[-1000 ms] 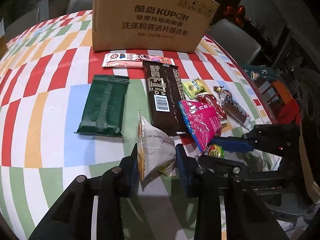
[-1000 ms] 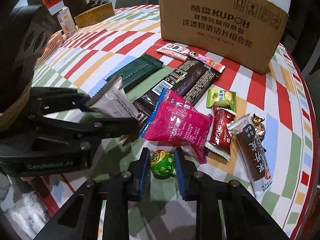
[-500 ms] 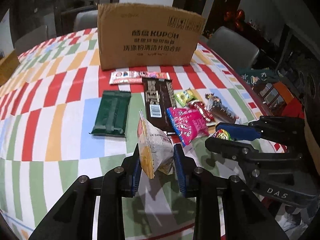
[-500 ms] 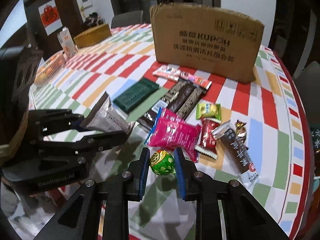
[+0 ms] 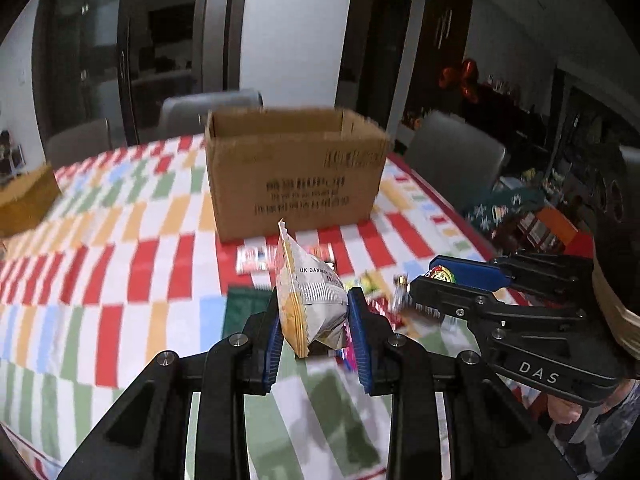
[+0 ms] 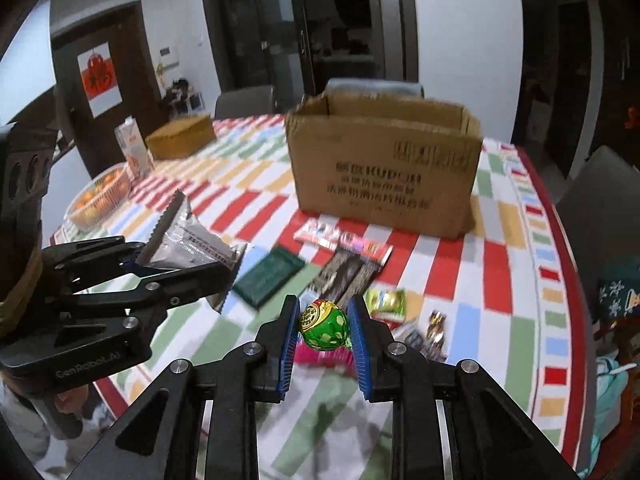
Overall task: Organize snacks
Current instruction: 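Drop the lollipop into the box with the right tool while the left drops the pastry, then grasp the long dark wrapped bar with the right tool while the left grasps the pink packet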
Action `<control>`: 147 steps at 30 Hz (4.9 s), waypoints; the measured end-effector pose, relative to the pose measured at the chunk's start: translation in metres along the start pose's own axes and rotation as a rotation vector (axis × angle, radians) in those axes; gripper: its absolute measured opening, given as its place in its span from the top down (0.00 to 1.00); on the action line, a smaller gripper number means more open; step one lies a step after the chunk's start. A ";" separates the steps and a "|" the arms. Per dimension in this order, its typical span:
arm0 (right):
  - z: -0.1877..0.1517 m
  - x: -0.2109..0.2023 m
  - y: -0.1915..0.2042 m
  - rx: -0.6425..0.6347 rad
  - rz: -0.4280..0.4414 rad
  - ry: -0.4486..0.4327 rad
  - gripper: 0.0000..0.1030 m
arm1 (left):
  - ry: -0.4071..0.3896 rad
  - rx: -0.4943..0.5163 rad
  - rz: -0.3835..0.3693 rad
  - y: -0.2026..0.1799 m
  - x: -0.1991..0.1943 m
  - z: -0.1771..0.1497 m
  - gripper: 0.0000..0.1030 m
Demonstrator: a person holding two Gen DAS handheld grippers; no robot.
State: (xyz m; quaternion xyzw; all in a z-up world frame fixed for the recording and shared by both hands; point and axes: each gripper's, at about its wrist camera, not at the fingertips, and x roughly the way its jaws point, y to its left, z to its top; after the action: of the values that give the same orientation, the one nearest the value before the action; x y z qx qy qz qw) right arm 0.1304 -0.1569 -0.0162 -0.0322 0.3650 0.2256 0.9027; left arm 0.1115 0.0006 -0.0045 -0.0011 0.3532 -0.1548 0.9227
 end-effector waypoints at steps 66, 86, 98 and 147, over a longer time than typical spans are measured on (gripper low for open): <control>0.148 0.015 -0.064 -0.020 -0.131 -0.129 0.55 | -0.117 0.068 0.135 0.013 0.040 0.155 0.43; 0.045 -0.036 -0.048 -0.035 -0.096 -0.068 0.53 | 0.012 0.197 0.018 -0.052 0.016 0.048 0.39; -0.015 -0.008 -0.058 0.017 -0.095 0.084 0.53 | 0.187 0.266 -0.026 -0.063 0.051 -0.001 0.39; -0.056 0.079 -0.075 0.034 -0.070 0.353 0.73 | 0.481 0.390 -0.147 -0.063 0.139 -0.036 0.67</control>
State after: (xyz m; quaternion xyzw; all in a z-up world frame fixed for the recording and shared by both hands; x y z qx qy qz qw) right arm 0.1769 -0.2067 -0.1182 -0.0689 0.5201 0.1786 0.8324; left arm 0.1679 -0.0958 -0.1153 0.1867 0.5237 -0.2818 0.7819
